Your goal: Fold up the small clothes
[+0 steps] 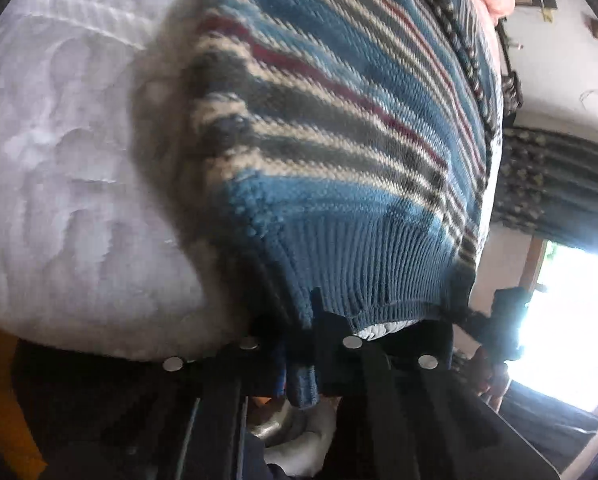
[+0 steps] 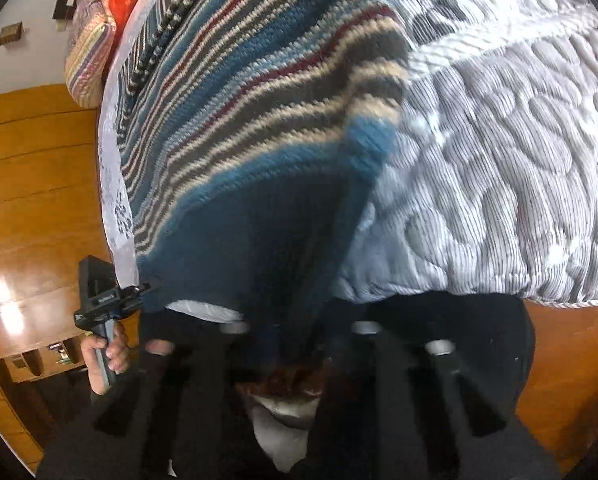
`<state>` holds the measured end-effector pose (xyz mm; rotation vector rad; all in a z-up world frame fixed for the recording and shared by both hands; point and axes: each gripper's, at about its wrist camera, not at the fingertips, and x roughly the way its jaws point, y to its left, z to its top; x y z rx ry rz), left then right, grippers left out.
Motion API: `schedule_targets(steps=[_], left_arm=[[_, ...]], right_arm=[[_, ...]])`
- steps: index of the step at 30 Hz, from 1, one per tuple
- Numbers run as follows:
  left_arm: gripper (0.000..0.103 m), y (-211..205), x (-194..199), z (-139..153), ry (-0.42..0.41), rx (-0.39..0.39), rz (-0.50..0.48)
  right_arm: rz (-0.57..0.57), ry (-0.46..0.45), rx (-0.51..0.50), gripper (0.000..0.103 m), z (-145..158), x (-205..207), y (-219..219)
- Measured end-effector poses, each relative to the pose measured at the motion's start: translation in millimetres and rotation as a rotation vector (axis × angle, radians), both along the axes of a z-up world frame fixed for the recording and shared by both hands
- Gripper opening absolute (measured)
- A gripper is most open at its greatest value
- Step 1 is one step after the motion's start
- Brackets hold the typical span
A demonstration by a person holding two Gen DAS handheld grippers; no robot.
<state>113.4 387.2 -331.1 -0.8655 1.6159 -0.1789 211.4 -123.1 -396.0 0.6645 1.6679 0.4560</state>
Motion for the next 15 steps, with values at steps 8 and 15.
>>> schedule_targets(steps=[8, 15], left_arm=[[0.008, 17.6, -19.0, 64.7, -0.251, -0.138, 0.137], [0.007, 24.6, -3.0, 128.2, -0.414, -0.166, 0.177]], right_arm=[[-0.121, -0.121, 0.191, 0.006, 45.5, -0.3, -25.6], [-0.145, -0.272, 0.284, 0.006, 102.8, 29.1, -25.5]])
